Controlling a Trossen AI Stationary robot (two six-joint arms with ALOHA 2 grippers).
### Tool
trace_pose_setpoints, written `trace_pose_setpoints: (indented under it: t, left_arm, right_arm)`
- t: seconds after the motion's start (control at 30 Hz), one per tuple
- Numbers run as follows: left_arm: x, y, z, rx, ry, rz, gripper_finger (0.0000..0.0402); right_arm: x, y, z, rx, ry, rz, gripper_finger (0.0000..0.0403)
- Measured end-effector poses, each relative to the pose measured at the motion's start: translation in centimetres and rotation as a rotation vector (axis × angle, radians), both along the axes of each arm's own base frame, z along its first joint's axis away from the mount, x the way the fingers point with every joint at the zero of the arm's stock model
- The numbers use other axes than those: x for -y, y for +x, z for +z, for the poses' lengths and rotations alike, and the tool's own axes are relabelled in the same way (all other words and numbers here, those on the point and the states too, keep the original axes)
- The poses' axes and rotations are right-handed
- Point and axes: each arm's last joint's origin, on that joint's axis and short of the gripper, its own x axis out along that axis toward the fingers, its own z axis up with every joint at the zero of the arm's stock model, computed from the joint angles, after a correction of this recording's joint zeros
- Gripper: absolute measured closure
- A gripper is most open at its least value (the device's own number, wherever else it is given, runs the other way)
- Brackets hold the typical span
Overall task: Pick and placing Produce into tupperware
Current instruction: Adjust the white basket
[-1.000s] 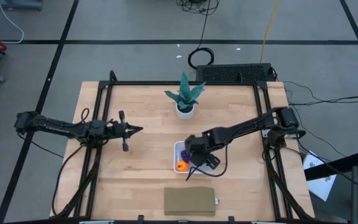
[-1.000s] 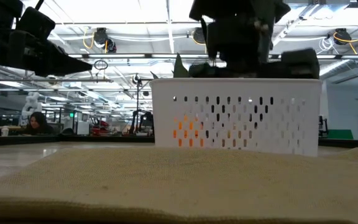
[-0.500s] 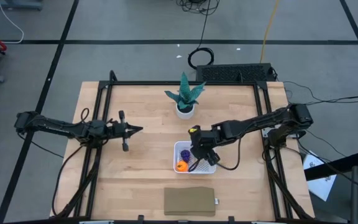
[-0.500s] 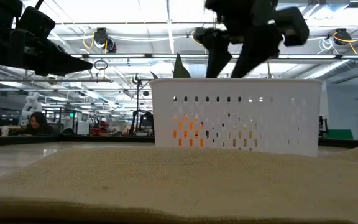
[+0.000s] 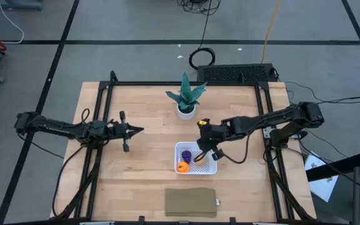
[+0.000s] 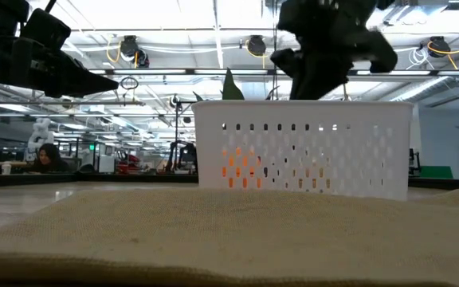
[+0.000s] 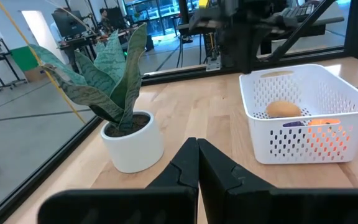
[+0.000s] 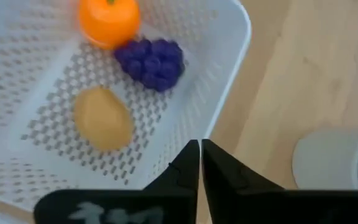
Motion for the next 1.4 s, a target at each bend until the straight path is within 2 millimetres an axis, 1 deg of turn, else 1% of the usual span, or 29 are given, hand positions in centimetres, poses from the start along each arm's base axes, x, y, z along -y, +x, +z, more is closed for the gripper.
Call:
trace_pose_setpoints:
  t: [0.17,0.33,0.5,0.97,1.4]
  left_arm:
    - [0.0,0.0,0.0,0.000,0.001,0.000,0.0401]
    - [0.0,0.0,0.0,0.000,0.000,0.000,0.0401]
    - [0.0,0.0,0.0,0.000,0.000,0.000,0.0401]
    - [0.0,0.0,0.0,-0.001,-0.001,0.001,0.0401]
    - [0.0,0.0,0.0,0.000,-0.003,0.002,0.0401]
  right_arm:
    - [0.7,-0.4,-1.3,-0.020,-0.021,-0.078,0.0402]
    - [1.2,-0.6,-1.4,-0.035,0.006,-0.142,0.0402]
    - [1.5,-1.0,-1.6,-0.093,0.022,-0.186,0.0403]
    - [1.3,-2.0,-2.1,-0.199,0.052,-0.263,0.0403]
    - [0.6,-2.3,-2.1,-0.216,0.057,-0.260,0.0403]
